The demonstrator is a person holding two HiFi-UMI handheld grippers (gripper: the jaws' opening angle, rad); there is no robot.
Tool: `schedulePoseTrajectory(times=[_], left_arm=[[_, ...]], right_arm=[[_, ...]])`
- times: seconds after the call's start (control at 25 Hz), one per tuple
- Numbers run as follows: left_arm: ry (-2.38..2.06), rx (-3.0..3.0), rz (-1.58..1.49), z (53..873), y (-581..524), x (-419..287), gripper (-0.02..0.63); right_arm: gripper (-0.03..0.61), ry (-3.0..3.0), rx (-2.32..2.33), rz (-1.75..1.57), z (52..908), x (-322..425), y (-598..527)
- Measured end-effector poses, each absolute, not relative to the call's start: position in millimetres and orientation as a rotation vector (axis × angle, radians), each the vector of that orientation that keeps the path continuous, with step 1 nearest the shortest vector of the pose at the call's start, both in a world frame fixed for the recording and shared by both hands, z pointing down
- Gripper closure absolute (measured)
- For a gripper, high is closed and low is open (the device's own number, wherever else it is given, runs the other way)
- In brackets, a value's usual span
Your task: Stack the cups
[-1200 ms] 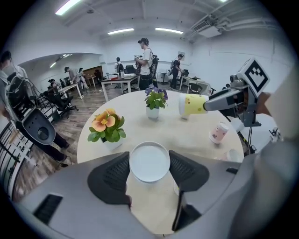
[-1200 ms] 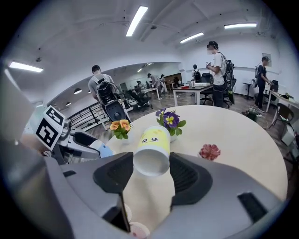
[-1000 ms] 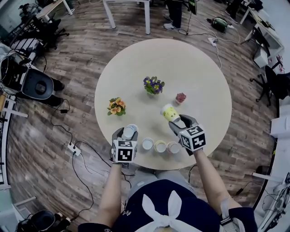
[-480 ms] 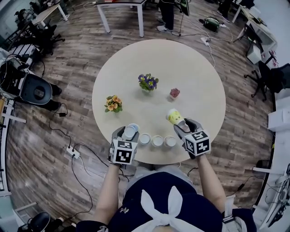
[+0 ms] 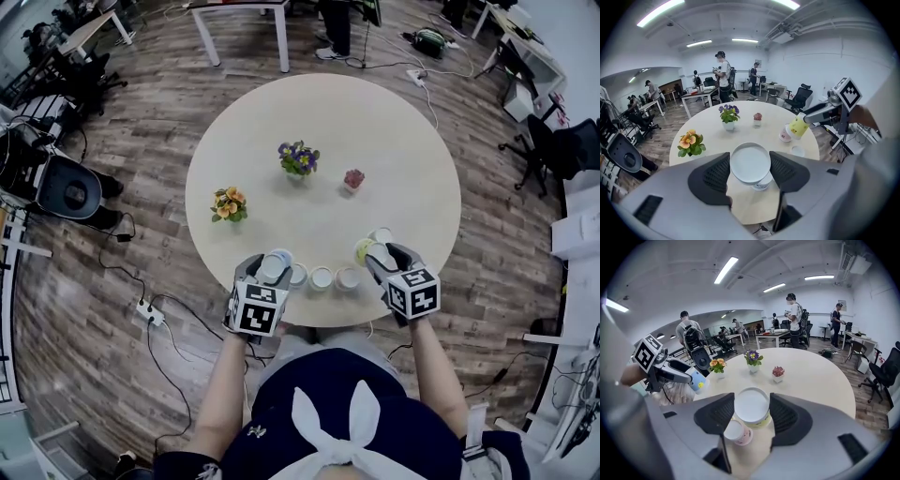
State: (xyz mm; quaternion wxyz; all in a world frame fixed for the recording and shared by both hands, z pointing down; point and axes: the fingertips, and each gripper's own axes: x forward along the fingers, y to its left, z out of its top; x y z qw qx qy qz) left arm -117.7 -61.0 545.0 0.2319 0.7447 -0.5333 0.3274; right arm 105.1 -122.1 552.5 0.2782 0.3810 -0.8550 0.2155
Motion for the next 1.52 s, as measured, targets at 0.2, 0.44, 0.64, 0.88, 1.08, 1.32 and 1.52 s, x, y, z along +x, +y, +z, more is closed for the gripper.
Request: schedulePoseTrajectory(times=[0.2,0.44,0.64,0.88,1.08,1.32,1.52], left_arm=[[-1.435,2.079,0.911,541,-57,-107,0.339],[-1.390,2.127,0.923,540,-51,-95,0.339],[-1.339,2.160,0.952,541,-49,-83,0.339],[-1.265,2.176,1.000,550,-48,-70,0.339],[-1.202,2.184,1.025,557,-49,-57,0.339],[-1.154,2.190,1.062,565,-50,-47,0.339],[-1.116,2.199,1.097,571,-50,-40,0.339]], right_arm=[[0.337,-2.301,1.051,0.576,547,110,-113],[0.337,-2.315,1.081,0.555,539,111,-102],[0.337,-2.319,1.089,0.548,535,110,-96],[0.337,-2.328,1.075,0.546,532,102,-89],[0.337,-2.329,1.052,0.540,531,97,-84],[0.337,-2.331,1.025,0.541,535,91,-81],[0.337,-2.335,0.987,0.532,537,84,-81]])
